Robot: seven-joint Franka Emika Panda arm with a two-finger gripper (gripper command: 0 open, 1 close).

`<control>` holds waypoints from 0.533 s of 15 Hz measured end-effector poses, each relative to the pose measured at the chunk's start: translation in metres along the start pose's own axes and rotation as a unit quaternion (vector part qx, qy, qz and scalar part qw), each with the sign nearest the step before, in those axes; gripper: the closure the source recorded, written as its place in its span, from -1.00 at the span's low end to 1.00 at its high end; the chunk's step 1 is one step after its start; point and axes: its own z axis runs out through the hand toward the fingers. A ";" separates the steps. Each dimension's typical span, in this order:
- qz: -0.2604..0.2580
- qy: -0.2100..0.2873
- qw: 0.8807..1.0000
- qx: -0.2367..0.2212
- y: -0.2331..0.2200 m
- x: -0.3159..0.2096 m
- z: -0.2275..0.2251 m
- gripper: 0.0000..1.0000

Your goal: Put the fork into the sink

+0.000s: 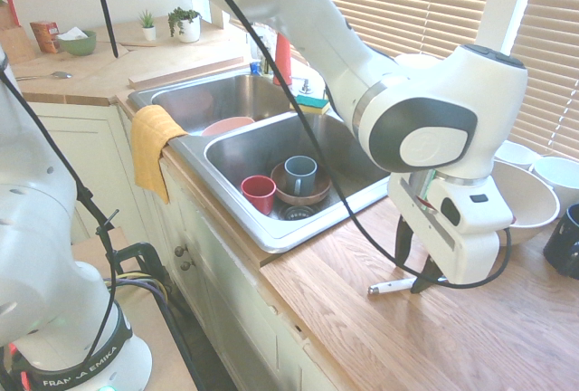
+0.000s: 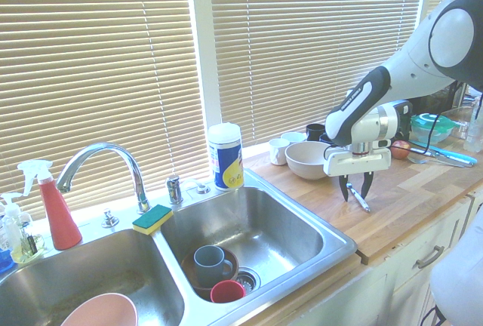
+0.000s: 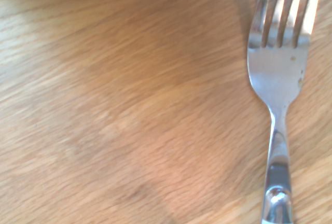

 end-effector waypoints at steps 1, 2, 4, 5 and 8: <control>0.001 0.001 1.000 0.001 0.001 0.000 0.000 1.00; 0.002 0.003 1.000 0.004 0.003 0.000 0.000 1.00; 0.004 0.005 1.000 0.007 0.007 0.000 0.000 1.00; 0.005 0.005 1.000 0.008 0.008 0.001 0.001 1.00; 0.007 0.007 1.000 0.010 0.012 0.003 0.000 1.00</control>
